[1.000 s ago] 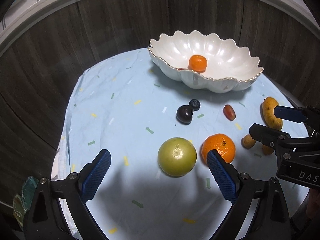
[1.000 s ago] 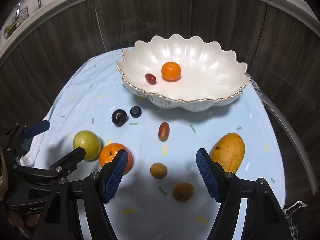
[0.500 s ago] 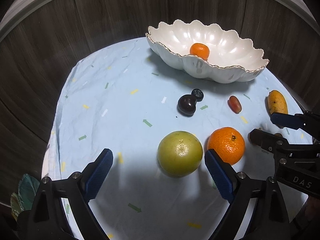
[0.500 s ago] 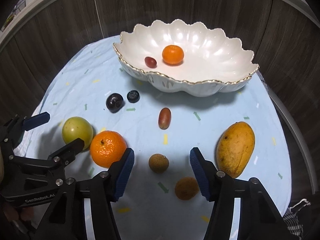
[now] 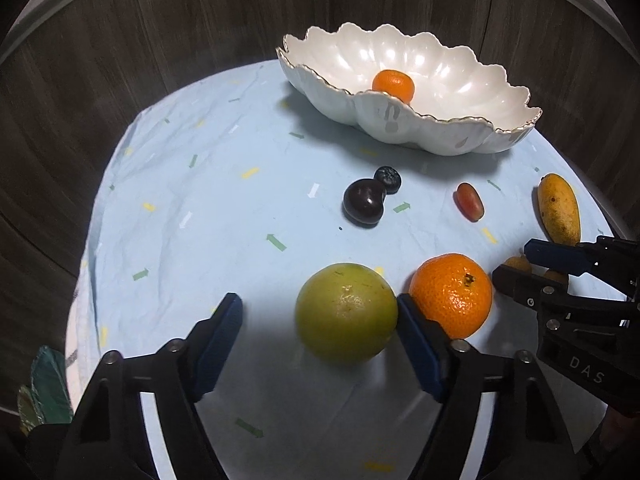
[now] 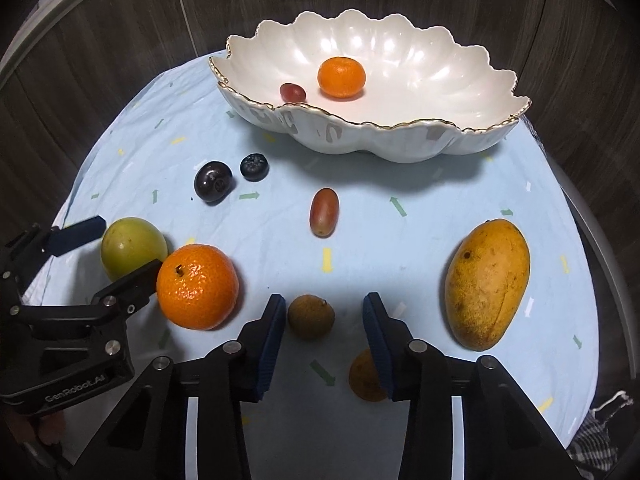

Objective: Organize fruits
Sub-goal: 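Grasp the pomelo with the left tool while the right tool grasps a brown kiwi, then lift the pomelo and kiwi and carry them over the white bowl with both tools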

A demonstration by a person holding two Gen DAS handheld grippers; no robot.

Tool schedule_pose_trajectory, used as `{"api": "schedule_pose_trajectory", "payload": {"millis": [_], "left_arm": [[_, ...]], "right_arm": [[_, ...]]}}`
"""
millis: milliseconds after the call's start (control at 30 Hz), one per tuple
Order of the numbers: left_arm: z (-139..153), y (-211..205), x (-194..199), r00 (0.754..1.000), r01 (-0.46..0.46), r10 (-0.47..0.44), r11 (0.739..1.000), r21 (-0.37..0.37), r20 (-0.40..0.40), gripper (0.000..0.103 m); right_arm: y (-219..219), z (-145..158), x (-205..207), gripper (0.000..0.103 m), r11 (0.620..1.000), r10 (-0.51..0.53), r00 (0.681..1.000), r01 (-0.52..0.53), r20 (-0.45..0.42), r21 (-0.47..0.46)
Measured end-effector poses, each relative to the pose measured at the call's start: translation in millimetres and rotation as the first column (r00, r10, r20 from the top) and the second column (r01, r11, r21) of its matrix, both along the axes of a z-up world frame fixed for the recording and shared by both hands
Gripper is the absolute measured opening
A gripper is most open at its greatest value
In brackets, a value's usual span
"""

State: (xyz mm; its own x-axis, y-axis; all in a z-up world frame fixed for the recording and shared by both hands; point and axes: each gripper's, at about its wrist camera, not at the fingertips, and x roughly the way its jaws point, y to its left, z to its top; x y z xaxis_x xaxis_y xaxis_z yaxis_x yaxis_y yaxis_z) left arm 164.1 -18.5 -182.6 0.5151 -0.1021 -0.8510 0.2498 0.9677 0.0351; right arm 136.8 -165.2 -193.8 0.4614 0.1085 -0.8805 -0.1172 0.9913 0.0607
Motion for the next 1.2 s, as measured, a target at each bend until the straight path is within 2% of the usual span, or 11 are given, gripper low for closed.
{"api": "schedule_pose_trajectory", "payload": {"millis": [100,167,267,467,1200], "left_arm": [[-3.4,-1.0,0.9,1.000,0.003,-0.003,1.000,-0.006,-0.004,0.071],[-5.3,-1.9,1.4,1.000,0.007,-0.007,1.000,-0.008,-0.008,0.069],[-5.3,-2.3,1.0,1.000,0.013,-0.014,1.000,-0.016,-0.009,0.064],[-3.6,-7.7,-2.0,0.999,0.042,-0.043,0.999,-0.026,-0.013,0.048],[8.4,-8.0,-13.8,0.999,0.045,-0.045,0.999,-0.006,0.011,0.047]], "right_arm": [[1.6,-0.4,0.6,0.033,1.000,0.009,1.000,-0.009,0.002,0.000],[3.0,-1.5,1.1,0.025,1.000,0.019,1.000,-0.019,-0.004,0.009],[3.5,-2.0,1.5,0.025,1.000,0.021,1.000,-0.021,0.000,0.006],[1.8,0.0,0.1,0.025,1.000,0.016,1.000,-0.016,0.000,0.014],[-1.0,17.0,-10.8,0.025,1.000,0.007,0.999,-0.008,0.039,0.026]]}}
